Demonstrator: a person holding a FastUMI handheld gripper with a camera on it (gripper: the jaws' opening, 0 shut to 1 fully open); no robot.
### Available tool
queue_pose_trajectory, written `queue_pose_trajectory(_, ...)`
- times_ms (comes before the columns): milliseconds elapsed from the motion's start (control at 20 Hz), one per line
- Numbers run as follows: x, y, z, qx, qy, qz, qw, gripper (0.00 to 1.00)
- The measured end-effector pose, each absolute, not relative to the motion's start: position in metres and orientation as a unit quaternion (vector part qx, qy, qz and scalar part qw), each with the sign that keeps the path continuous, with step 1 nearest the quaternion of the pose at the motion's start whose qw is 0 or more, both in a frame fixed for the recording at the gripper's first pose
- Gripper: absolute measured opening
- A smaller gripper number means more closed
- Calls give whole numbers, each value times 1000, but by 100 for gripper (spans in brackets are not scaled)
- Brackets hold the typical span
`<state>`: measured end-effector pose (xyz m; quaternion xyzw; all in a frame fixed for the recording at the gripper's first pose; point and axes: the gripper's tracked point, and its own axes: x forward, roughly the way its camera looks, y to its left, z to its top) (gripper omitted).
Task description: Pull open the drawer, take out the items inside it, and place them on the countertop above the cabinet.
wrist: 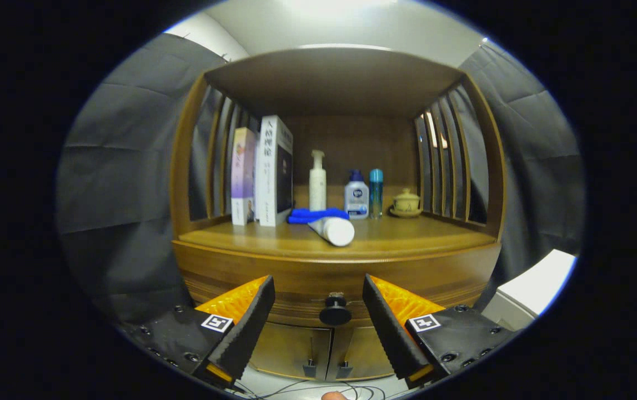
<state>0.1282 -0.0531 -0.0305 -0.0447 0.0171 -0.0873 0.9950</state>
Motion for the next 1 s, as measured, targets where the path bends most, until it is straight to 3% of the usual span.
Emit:
queue_pose_trajectory(300, 58, -50, 28, -58, -28, -94, 993, 100)
queue_pose_trajectory(600, -6, -55, 36, -20, -36, -96, 994, 100)
queue_pose_trajectory(1000, -21, -43, 29, -28, -31, -75, 996, 97)
